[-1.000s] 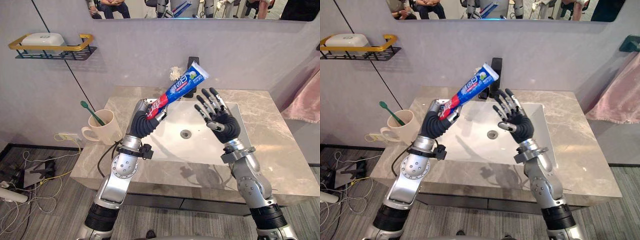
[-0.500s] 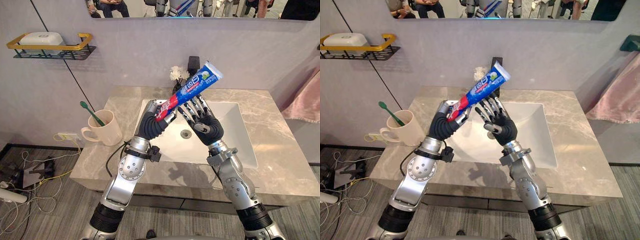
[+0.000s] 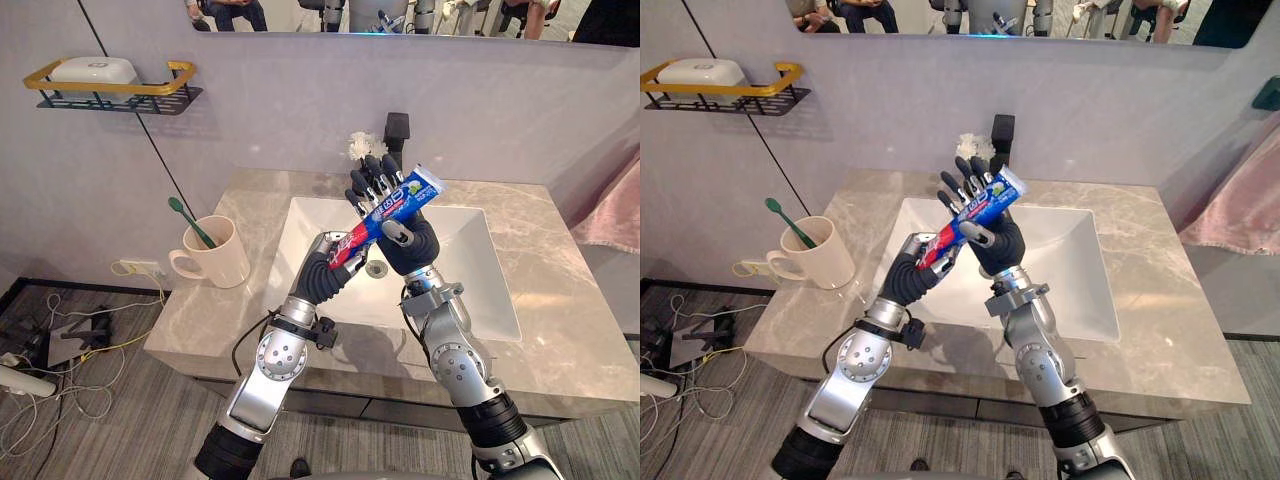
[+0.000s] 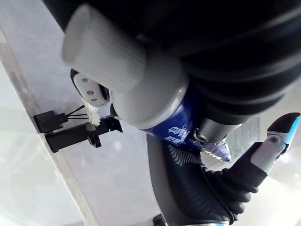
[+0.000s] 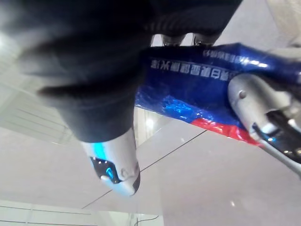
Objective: Organize washtable
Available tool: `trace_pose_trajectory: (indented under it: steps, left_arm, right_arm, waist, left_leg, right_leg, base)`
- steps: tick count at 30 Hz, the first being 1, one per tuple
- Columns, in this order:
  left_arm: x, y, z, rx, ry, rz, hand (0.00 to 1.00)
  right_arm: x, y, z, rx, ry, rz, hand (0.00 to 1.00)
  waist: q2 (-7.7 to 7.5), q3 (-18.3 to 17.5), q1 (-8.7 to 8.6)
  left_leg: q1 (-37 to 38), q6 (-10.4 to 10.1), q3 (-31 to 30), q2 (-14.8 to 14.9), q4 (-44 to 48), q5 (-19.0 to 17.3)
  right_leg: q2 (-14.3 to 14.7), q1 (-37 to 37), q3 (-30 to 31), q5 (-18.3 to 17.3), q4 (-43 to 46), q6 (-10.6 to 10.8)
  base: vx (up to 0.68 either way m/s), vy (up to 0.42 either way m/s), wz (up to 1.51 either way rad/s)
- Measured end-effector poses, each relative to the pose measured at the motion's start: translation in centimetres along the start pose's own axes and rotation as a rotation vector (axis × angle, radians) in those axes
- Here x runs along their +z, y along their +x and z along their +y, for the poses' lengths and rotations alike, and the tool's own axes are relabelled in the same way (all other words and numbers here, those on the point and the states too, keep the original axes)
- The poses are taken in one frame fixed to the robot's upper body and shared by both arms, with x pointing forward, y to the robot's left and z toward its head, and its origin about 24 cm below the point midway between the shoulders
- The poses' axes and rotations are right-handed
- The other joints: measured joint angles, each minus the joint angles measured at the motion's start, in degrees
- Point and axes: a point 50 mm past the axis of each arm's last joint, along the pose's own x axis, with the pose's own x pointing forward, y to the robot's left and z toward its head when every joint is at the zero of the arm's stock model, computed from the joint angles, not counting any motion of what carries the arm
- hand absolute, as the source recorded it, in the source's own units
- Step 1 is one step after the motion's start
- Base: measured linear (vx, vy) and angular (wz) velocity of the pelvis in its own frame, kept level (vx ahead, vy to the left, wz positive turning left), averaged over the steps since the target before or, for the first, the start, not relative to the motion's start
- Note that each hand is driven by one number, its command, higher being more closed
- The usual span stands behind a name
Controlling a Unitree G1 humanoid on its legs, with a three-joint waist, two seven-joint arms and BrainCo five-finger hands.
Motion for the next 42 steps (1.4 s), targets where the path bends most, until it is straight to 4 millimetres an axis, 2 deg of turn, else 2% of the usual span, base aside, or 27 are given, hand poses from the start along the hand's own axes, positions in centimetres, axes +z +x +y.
trace_pose_trajectory:
  steps: [17, 18, 23, 33, 38, 40, 42]
  left_arm:
    - [0.1, -0.2, 0.2, 0.014, 0.012, -0.001, 1.0]
    - [0.1, -0.1, 0.3, 0.017, 0.014, -0.002, 0.0]
    - [0.3, -0.2, 1.1, 0.035, 0.035, -0.008, 0.0]
    - [2.1, -0.2, 3.5, 0.08, 0.091, -0.078, 0.0]
    - [4.3, -0.8, 6.5, 0.137, 0.133, -0.173, 0.0]
    - [6.8, -1.6, 9.3, 0.276, 0.147, -0.299, 0.0]
    - [7.8, -2.5, 10.6, 0.342, 0.176, -0.35, 0.0]
  right_arm:
    - [-0.4, 0.4, 0.6, 0.021, 0.028, -0.008, 1.0]
    - [-0.4, 0.4, 0.7, 0.023, 0.029, -0.011, 1.0]
    - [-0.3, 0.4, 0.7, 0.039, 0.026, -0.017, 1.0]
    - [0.1, 0.5, 1.2, 0.073, 0.021, -0.055, 1.0]
    - [0.3, 0.3, 0.9, 0.074, -0.008, -0.045, 1.0]
    - [0.5, -1.1, -1.5, -0.026, -0.067, -0.005, 1.0]
    - [0.9, -1.9, -2.7, -0.077, -0.102, 0.021, 1.0]
  waist:
    - [0.02, 0.0, -0.05]
    - [0.02, 0.0, -0.05]
    - [-0.01, -0.5, -0.08]
    - [-0.15, -0.6, -0.01]
    - [-0.15, -0.6, 0.0]
    - [-0.15, -0.6, 0.16]
    - [-0.13, -0.6, 0.59]
  left_leg:
    - [0.4, 0.0, 0.0, 0.0, 0.0, 0.0]
    - [0.5, 0.0, 0.0, 0.0, 0.0, 0.0]
    - [0.7, 0.0, 0.0, 0.0, 0.0, 0.0]
    - [1.0, 0.0, -0.2, 0.0, 0.0, 0.0]
    - [1.1, 0.0, -0.4, 0.0, 0.0, 0.0]
    - [1.3, 0.0, -1.4, 0.0, 0.0, 0.0]
    - [1.4, 0.0, -1.5, -0.1, 0.0, 0.0]
  right_leg:
    - [0.0, 0.3, 0.0, 0.0, 0.0, 0.0]
    - [0.0, 0.5, 0.0, 0.0, 0.0, 0.0]
    - [0.0, 0.7, 0.0, 0.0, 0.0, 0.0]
    - [-0.1, 1.1, -0.3, 0.0, 0.0, 0.0]
    - [-0.1, 1.3, -0.5, 0.0, 0.0, 0.0]
    - [-0.3, 2.1, -1.7, -0.1, 0.0, 0.0]
    - [-0.4, 2.2, -1.8, -0.1, 0.0, 0.1]
  base:
    - [-0.01, -0.004, 0.0]
    - [0.0, 0.0, 0.0]
    - [0.0, 0.0, 0.0]
    - [0.0, 0.0, 0.0]
    - [0.0, -0.004, 0.03]
    - [-0.01, -0.022, 0.2]
    - [-0.01, -0.008, 0.06]
